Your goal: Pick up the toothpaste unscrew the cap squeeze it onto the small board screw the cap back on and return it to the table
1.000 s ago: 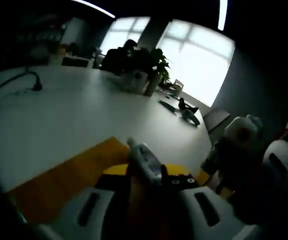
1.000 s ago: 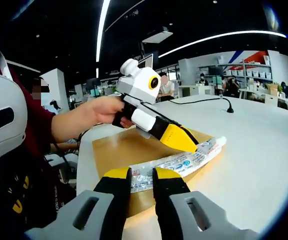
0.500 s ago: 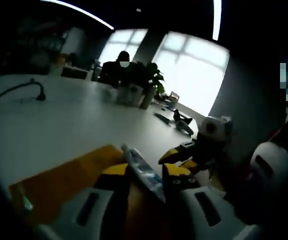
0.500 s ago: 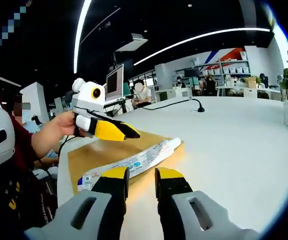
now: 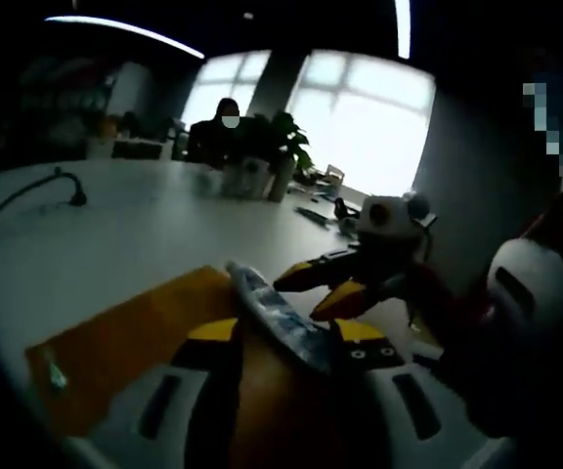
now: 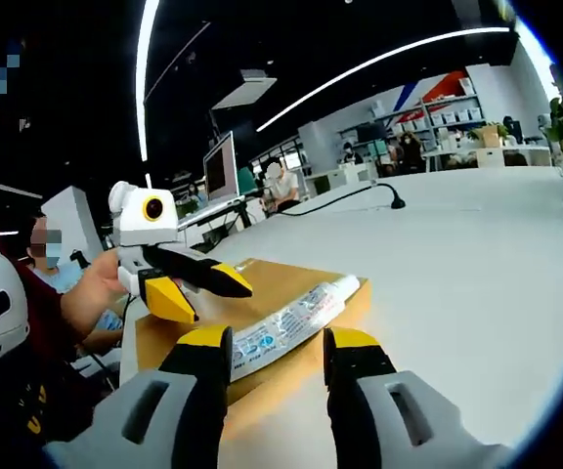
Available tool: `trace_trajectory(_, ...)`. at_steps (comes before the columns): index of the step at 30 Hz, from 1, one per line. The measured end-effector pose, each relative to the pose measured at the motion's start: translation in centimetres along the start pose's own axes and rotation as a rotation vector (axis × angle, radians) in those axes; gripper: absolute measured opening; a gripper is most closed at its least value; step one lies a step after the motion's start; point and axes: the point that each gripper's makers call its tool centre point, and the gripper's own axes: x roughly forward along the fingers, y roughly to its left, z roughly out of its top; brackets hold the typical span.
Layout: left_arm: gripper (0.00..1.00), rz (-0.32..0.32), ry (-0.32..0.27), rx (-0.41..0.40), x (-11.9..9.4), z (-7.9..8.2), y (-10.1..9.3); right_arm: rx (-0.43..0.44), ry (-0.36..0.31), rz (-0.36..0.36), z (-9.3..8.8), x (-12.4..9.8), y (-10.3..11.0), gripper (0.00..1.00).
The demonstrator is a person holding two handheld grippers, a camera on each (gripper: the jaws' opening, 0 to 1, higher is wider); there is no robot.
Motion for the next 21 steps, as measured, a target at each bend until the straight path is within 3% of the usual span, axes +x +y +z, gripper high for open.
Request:
trace_trajectory(8,0.37,-0.011,0.04,-0.005,-0.6,-1.2,-0.6,0.006,0.011,0.006,0.3,0.2,-0.9,0.39)
trace_trajectory(21,0.31,-0.039,0.095,-0.01,-0.5,-3.1,-2.1,-0.001,0.034,0.007,0.2,1.0,-0.7,0.38)
